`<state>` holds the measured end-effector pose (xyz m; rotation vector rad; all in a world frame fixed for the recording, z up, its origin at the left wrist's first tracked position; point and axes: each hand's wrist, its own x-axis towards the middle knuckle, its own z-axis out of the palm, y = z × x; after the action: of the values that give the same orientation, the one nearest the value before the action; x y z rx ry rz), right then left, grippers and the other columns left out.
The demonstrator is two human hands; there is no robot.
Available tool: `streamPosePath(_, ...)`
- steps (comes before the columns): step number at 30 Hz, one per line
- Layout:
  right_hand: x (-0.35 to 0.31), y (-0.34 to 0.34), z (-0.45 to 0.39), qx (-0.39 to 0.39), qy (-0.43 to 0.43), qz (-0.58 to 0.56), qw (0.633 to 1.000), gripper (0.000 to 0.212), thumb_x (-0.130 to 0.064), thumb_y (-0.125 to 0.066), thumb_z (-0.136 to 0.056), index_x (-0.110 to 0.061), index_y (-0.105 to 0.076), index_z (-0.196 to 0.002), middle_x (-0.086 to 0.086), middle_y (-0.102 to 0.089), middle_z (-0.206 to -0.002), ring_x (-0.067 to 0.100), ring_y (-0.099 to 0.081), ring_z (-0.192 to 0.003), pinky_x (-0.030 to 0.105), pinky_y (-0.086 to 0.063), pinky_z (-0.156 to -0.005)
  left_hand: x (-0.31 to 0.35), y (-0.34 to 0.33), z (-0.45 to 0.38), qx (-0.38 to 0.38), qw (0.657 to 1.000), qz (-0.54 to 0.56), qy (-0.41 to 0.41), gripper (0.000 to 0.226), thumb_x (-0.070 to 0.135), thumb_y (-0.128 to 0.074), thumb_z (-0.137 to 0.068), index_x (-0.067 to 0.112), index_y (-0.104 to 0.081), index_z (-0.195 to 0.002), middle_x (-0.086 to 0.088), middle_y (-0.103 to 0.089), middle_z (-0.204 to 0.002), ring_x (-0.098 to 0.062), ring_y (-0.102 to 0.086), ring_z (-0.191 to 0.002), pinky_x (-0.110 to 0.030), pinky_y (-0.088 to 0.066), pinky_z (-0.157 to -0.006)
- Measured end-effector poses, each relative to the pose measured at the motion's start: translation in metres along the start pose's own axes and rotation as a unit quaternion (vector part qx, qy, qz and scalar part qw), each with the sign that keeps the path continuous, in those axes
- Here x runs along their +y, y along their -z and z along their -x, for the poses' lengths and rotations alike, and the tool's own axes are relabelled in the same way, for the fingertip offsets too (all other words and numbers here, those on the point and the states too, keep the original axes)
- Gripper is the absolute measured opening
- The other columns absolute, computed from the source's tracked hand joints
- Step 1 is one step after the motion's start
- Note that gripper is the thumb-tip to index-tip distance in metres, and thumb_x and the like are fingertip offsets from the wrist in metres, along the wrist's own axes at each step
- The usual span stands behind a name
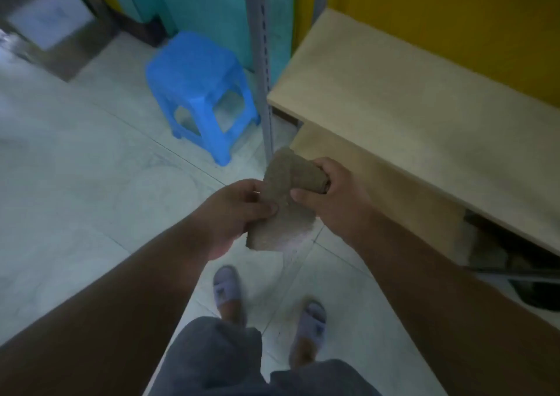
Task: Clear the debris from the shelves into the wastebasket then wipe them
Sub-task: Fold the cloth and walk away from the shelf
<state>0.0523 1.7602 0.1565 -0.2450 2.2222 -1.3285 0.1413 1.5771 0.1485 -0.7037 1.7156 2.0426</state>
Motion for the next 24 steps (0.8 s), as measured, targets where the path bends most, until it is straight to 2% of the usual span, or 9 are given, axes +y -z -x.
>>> streamPosePath(4, -0.08, -0.033, -0.018, -0.004, 0.012, -0.022, 1.0, 0.032, -0.037, -0.081, -0.065, -0.034, -0.057, -0.087, -0.007, -0.063, -0.082, 0.017, -0.062, -0.078, 0.038, -0.054, -0.067, 0.033, 0.05, 0.031, 0.037, 0.996, -0.048, -0.06, 0.029, 0.021, -0.067, -0.076, 0.024, -0.068, -0.105, -0.015, -0.071, -0.102, -0.032, -0.067, -0.095, -0.049, -0.055, -0.081)
streamPosePath(7, -0.132, -0.072, -0.043, -0.063, -0.054, -0.121, 0.989, 0.05, -0.037, -0.085, -0.055, -0.027, -0.06, -0.097, 0.008, -0.067, -0.098, 0.03, -0.066, -0.089, 0.041, -0.053, -0.07, 0.057, 0.106, 0.042, 0.053, 0.994, -0.029, -0.093, 0.031, 0.019, -0.061, -0.081, 0.018, -0.066, -0.112, -0.01, -0.071, -0.097, -0.021, -0.066, -0.084, -0.033, -0.052, -0.065)
streamPosePath(9, -0.167, -0.099, -0.066, -0.098, -0.081, -0.165, 0.978, 0.051, -0.03, -0.084, -0.06, -0.022, -0.061, -0.106, 0.012, -0.067, -0.1, 0.03, -0.061, -0.081, 0.035, -0.045, -0.06, 0.077, 0.15, 0.044, 0.051, 0.993, -0.03, -0.104, 0.026, 0.016, -0.062, -0.091, 0.013, -0.064, -0.117, -0.011, -0.072, -0.102, -0.02, -0.069, -0.088, -0.028, -0.053, -0.063)
streamPosePath(11, -0.196, -0.126, -0.088, -0.105, -0.086, -0.177, 0.975, 0.045, -0.027, -0.082, -0.065, -0.019, -0.065, -0.107, 0.015, -0.066, -0.096, 0.029, -0.054, -0.079, 0.032, -0.037, -0.058, 0.096, 0.194, 0.044, 0.054, 0.991, -0.047, -0.109, 0.02, 0.015, -0.057, -0.099, 0.018, -0.064, -0.118, -0.009, -0.073, -0.106, -0.025, -0.07, -0.096, -0.034, -0.057, -0.069)
streamPosePath(14, -0.229, -0.161, -0.121, -0.109, -0.094, -0.177, 0.974, 0.056, -0.037, -0.082, -0.058, -0.015, -0.07, -0.108, 0.013, -0.073, -0.102, 0.032, -0.064, -0.092, 0.037, -0.043, -0.072, 0.128, 0.254, 0.037, 0.074, 0.988, -0.106, -0.087, 0.017, 0.027, -0.058, -0.091, 0.032, -0.069, -0.104, -0.005, -0.073, -0.103, -0.03, -0.068, -0.101, -0.052, -0.056, -0.086)
streamPosePath(16, -0.245, -0.172, -0.143, -0.11, -0.094, -0.174, 0.974, 0.043, -0.029, -0.08, -0.069, -0.013, -0.07, -0.108, 0.01, -0.074, -0.103, 0.03, -0.066, -0.1, 0.038, -0.048, -0.081, 0.147, 0.284, 0.026, 0.065, 0.987, -0.128, -0.07, 0.016, 0.024, -0.059, -0.09, 0.028, -0.07, -0.1, -0.01, -0.073, -0.102, -0.034, -0.068, -0.102, -0.058, -0.053, -0.092)
streamPosePath(18, -0.254, -0.179, -0.169, -0.11, -0.095, -0.178, 0.973, 0.03, -0.014, -0.073, -0.083, -0.004, -0.069, -0.111, 0.014, -0.072, -0.108, 0.027, -0.066, -0.1, 0.038, -0.049, -0.089, 0.161, 0.31, 0.006, 0.058, 0.988, -0.134, -0.055, 0.016, 0.01, -0.057, -0.096, 0.019, -0.069, -0.102, -0.017, -0.072, -0.102, -0.038, -0.067, -0.102, -0.06, -0.052, -0.092)
streamPosePath(21, -0.264, -0.185, -0.217, -0.102, -0.093, -0.186, 0.973, 0.025, -0.003, -0.066, -0.086, 0.007, -0.065, -0.109, 0.02, -0.067, -0.1, 0.028, -0.061, -0.092, 0.039, -0.046, -0.086, 0.183, 0.338, -0.032, 0.045, 0.992, -0.116, -0.03, 0.017, 0.003, -0.056, -0.096, 0.013, -0.07, -0.101, -0.018, -0.073, -0.1, -0.035, -0.069, -0.098, -0.056, -0.052, -0.092)
streamPosePath(24, -0.273, -0.191, -0.267, -0.1, -0.104, -0.226, 0.963, 0.016, 0.003, -0.064, -0.085, 0.001, -0.064, -0.101, 0.019, -0.064, -0.094, 0.03, -0.06, -0.088, 0.042, -0.045, -0.084, 0.21, 0.367, -0.067, 0.036, 0.995, -0.088, 0.014, 0.016, 0.005, -0.064, -0.092, 0.003, -0.07, -0.106, -0.022, -0.071, -0.107, -0.036, -0.068, -0.102, -0.052, -0.052, -0.094)
